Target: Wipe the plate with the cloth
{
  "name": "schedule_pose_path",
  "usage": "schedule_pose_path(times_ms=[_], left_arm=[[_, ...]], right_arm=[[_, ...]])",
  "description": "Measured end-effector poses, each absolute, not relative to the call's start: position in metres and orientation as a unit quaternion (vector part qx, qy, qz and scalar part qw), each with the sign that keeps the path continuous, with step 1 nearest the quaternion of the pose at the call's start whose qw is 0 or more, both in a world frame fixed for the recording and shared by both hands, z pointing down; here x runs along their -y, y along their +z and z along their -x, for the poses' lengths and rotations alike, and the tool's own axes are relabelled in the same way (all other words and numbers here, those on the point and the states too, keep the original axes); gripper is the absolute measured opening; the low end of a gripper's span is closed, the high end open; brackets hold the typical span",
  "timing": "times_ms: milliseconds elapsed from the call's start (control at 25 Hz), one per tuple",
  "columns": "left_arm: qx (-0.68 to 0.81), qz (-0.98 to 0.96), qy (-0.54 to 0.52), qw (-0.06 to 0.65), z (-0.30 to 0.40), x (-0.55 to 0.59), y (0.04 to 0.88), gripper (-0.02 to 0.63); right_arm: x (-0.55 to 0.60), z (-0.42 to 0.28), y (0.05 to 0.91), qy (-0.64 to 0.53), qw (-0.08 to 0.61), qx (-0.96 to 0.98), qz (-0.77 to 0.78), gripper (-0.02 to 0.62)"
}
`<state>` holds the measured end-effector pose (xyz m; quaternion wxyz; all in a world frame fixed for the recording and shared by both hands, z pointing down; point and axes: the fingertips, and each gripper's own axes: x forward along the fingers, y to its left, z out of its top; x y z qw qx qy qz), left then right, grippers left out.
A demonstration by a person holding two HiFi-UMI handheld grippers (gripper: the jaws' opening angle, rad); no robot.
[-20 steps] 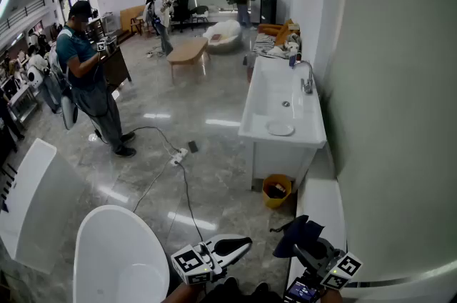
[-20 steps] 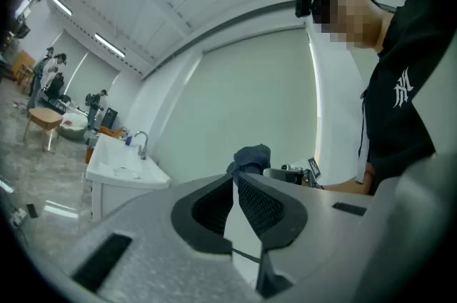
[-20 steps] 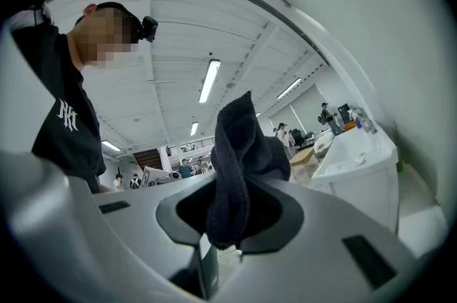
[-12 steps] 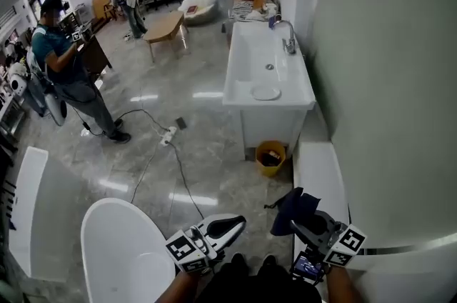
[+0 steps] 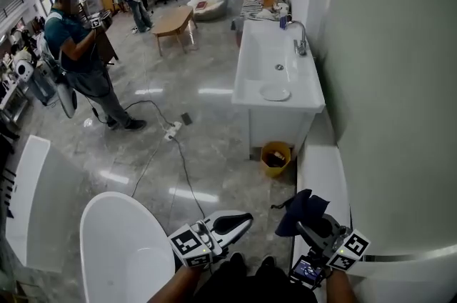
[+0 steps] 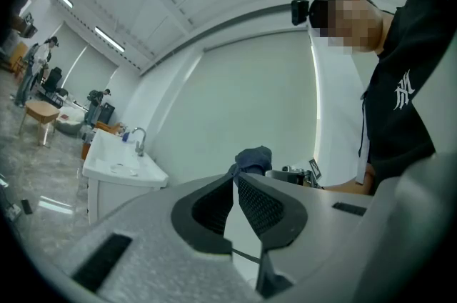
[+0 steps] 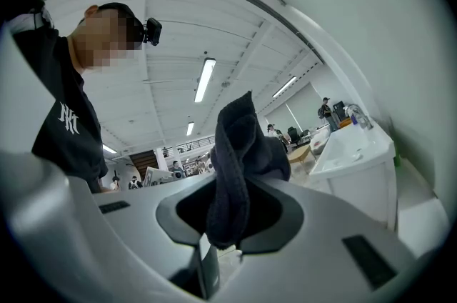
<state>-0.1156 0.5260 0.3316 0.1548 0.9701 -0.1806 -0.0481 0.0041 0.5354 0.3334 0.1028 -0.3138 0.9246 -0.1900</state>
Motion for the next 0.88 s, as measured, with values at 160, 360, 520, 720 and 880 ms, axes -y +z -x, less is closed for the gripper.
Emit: schedule_pose_path(times_ms=[160, 360, 520, 720, 880], left_arm=[[0.177, -0.971, -0.05, 0.153, 0.125, -0.514, 0.338, 0.023], [0.169, -0.973, -0.038, 0.155, 0.142, -0.493, 0.355, 0.023], [0.166, -0.97, -0.06, 0.168, 0.154, -0.468, 0.355, 0.023], [0.169, -0.97, -0.038, 0.17, 0.149, -0.423, 0.372, 0.023], [0.175, -0.967, -0.034, 0.181, 0.123, -0.368, 0.381, 0.023]], right_arm=[[-0.524, 0.0, 0.332, -0.197, 0.112, -0.92, 0.319, 0.075], [-0.506, 0.009, 0.337, -0.191, 0.11, -0.917, 0.333, 0.074], [-0.486, 0.016, 0.337, -0.184, 0.111, -0.915, 0.342, 0.074], [-0.446, 0.005, 0.345, -0.192, 0.113, -0.911, 0.347, 0.074], [-0.392, -0.022, 0.36, -0.204, 0.126, -0.91, 0.338, 0.074]])
